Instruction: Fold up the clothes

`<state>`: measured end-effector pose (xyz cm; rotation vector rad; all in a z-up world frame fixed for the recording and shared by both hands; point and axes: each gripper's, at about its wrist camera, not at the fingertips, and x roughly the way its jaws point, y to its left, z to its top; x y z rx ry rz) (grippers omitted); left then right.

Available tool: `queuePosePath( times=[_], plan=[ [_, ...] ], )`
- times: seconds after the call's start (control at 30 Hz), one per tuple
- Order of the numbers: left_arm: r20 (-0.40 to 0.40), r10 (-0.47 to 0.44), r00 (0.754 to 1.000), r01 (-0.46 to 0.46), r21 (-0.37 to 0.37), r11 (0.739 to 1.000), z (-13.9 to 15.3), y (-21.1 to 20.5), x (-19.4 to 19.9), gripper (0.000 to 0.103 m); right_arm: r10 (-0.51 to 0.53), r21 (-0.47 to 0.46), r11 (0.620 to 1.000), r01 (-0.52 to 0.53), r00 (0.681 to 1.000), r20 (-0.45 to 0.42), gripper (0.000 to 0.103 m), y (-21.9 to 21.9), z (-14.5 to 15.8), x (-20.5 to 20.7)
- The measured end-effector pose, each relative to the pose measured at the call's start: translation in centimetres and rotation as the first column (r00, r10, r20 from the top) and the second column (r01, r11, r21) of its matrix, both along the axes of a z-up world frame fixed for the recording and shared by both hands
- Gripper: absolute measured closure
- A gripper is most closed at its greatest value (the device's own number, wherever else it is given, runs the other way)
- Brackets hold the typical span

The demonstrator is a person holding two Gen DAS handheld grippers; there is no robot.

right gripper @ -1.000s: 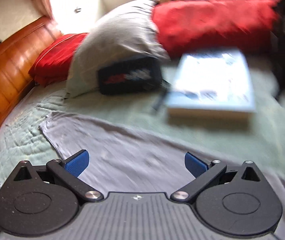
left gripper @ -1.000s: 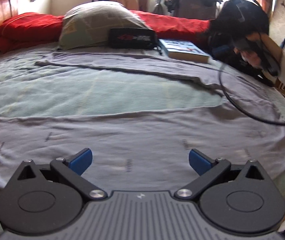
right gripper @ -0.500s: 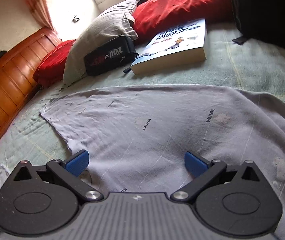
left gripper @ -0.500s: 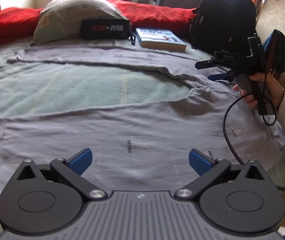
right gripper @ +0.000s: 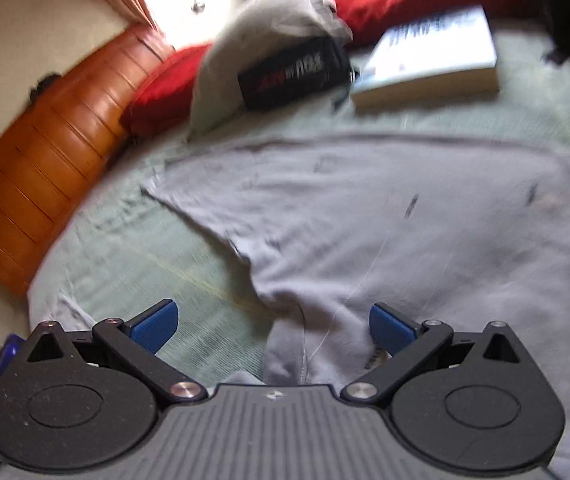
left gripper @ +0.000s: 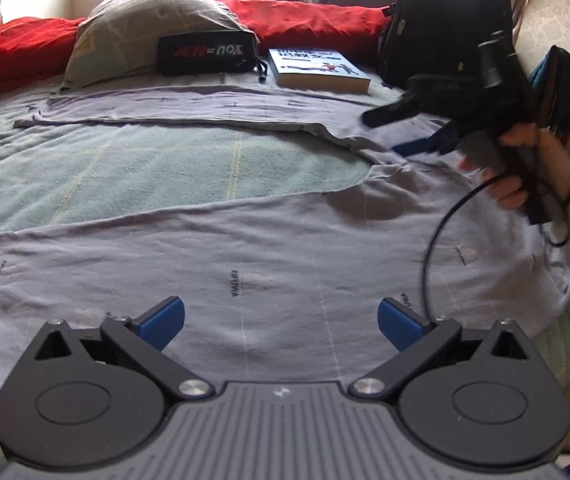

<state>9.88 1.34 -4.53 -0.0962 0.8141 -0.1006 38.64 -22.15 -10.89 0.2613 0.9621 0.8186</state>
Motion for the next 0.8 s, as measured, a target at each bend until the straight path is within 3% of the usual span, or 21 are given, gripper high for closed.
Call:
queuePosePath(
  times=[0.17, 0.37, 0.6, 0.8],
  plan=[
    [0.005, -0.011, 1.000, 0.011, 0.017, 1.000, -0.1, -0.4, -0.3, 0.001, -0.002, 0.043, 0.999, 0.001, 1.000, 0.016, 0.000, -2.1, 1.8, -0.6],
    [0.035, -0.048, 0.998, 0.047, 0.024, 0.999, -0.9, -1.7, -0.2, 0.001, -0.145, 0.021, 0.989, 0.145, 0.989, 0.040, 0.000, -9.3, 3.2, -0.7],
    [0.021, -0.131, 0.991, 0.129, 0.061, 0.990, -1.6, -4.1, -0.2, 0.001, -0.322, 0.035, 0.947, 0.320, 0.945, 0.056, 0.000, -19.1, 3.4, -1.9],
    [0.020, -0.143, 0.990, 0.141, 0.078, 0.987, -1.8, -5.0, -0.2, 0.001, -0.432, 0.113, 0.896, 0.430, 0.902, -0.007, 0.000, -24.5, 1.9, -0.6]
  ],
)
